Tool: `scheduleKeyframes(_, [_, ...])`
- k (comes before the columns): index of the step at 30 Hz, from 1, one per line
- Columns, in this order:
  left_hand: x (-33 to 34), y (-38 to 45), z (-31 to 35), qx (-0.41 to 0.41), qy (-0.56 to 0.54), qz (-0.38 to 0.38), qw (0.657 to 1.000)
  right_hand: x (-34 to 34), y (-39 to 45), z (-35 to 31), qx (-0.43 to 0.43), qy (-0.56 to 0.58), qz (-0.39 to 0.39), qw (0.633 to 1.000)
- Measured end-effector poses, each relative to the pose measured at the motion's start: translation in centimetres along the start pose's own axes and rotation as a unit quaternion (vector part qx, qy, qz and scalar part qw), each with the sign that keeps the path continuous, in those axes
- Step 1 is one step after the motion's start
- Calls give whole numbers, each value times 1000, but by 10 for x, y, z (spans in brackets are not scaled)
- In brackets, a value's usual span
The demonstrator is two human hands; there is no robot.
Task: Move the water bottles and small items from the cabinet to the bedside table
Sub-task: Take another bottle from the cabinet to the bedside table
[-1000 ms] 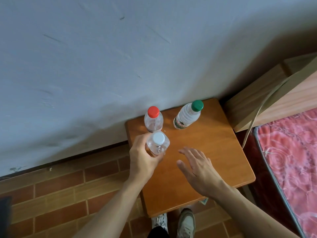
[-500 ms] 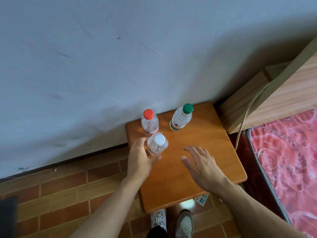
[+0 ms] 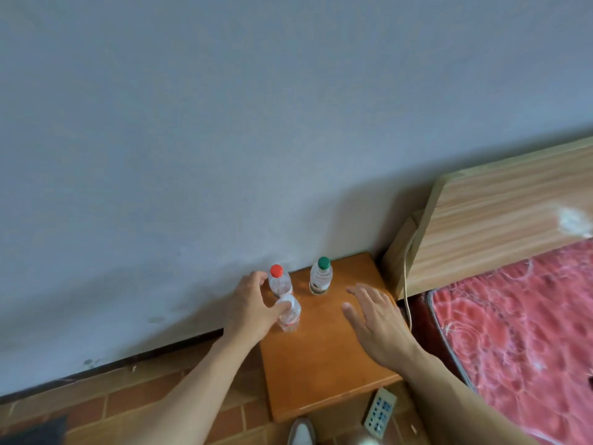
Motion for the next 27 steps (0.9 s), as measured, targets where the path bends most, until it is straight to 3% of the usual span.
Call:
scheduleKeyframes(9, [-64, -28, 114, 111, 44, 23, 993, -121, -32, -40, 13, -23, 118, 993])
scheduleKeyframes(15, [-83, -29, 163, 220, 46, -26, 974, -166, -68, -64, 69, -42, 189, 979])
scheduleKeyframes(27, [-70, -105, 249, 446, 87, -135, 880, -174, -223, -74, 269, -70, 305, 911])
Point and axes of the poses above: each hand's wrist, its own y-axis towards the middle knuckle, its own x-axis out of the palm, z = x × y, the point moved 4 cm from there along y, towards the middle knuckle, and after that the axes turned 7 degrees about -x, right-handed, at the moved point
